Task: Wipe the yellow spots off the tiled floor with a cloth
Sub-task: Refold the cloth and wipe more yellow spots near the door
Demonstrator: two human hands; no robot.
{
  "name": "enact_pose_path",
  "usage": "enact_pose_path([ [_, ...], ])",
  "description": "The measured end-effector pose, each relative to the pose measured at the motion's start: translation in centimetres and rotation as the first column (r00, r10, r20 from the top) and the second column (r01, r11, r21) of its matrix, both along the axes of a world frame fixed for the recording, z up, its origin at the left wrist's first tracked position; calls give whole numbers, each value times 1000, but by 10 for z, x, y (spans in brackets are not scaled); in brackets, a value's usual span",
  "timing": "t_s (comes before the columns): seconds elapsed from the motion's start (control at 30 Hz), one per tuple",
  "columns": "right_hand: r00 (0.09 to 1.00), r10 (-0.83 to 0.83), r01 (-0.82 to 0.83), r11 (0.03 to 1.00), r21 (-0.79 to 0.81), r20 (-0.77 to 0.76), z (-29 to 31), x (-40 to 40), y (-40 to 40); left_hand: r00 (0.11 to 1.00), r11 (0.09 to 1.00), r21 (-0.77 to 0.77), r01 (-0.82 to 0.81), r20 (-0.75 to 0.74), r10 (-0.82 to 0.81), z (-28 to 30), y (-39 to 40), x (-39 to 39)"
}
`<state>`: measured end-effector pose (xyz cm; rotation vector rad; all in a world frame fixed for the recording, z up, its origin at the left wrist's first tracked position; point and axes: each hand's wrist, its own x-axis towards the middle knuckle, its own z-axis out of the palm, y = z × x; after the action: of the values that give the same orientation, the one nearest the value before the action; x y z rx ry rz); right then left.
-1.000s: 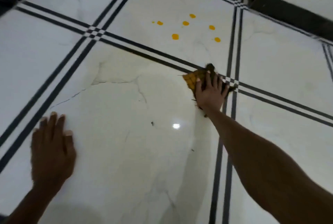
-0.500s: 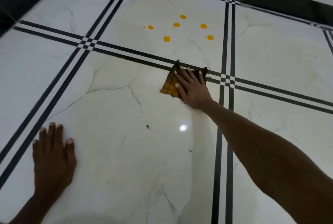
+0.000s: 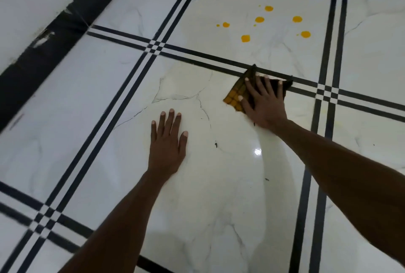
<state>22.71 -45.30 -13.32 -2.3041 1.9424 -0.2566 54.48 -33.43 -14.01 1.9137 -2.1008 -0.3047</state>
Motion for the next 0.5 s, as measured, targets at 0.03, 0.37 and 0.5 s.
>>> enact_pose_path([
  [0.03,989,148,-148,989,-22,-32,-1,5,7,1000,1000,-12,0,10,0,-1,1,-1],
  [0.37,959,-279,279,960,15,56,1,34,-10,1000,999,-38,4,6,-4,1,2,6],
  [0.5,839,540,-543,838,-52,-59,-5,63,32,1000,999,-31,-11,6,11,-1,-1,4],
])
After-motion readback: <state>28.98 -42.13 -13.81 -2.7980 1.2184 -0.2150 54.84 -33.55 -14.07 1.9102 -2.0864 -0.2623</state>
